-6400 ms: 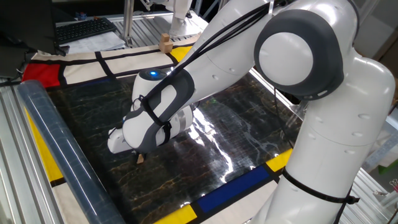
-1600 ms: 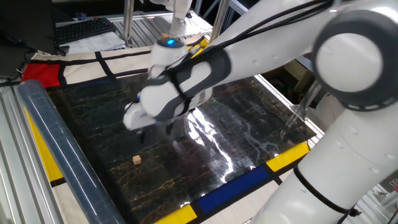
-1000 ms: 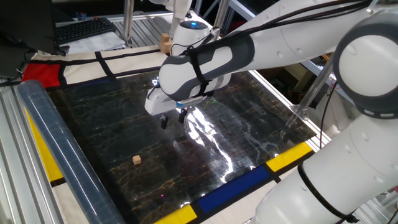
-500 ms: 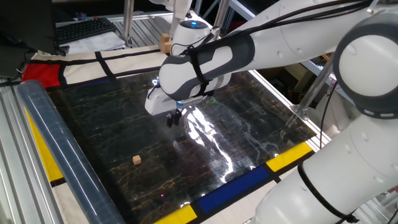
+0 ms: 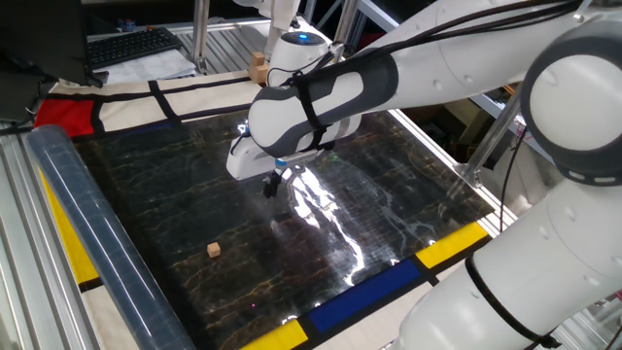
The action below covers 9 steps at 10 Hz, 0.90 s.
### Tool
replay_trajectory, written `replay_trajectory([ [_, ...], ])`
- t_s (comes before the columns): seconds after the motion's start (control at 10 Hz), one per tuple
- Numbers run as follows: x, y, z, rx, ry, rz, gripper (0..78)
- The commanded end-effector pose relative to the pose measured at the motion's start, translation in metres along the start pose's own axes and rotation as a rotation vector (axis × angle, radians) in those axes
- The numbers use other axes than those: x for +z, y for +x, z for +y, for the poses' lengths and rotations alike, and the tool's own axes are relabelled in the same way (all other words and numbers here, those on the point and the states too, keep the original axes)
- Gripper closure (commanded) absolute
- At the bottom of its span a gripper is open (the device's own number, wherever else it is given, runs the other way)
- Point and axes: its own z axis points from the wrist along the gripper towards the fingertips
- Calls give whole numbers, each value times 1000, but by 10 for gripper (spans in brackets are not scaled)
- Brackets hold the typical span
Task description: Hold a small block with the gripper and sweep it from left to right on the table
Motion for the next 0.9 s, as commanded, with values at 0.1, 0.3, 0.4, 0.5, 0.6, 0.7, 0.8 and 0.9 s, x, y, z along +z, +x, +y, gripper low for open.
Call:
replay_trajectory([
  [0.1,-4,-43,-74,49,15,12,764],
  [0.3,-2,-44,-70,40,43,18,764],
  [0.4,-2,-44,-70,46,41,16,764],
  [0.5,-2,-44,-70,48,37,22,764],
  [0.6,-2,-44,-70,55,32,24,764],
  [0.7,0,-42,-70,60,19,25,764],
  [0.8,3,-36,-71,60,19,27,764],
  [0.9,4,-36,-72,62,20,27,764],
])
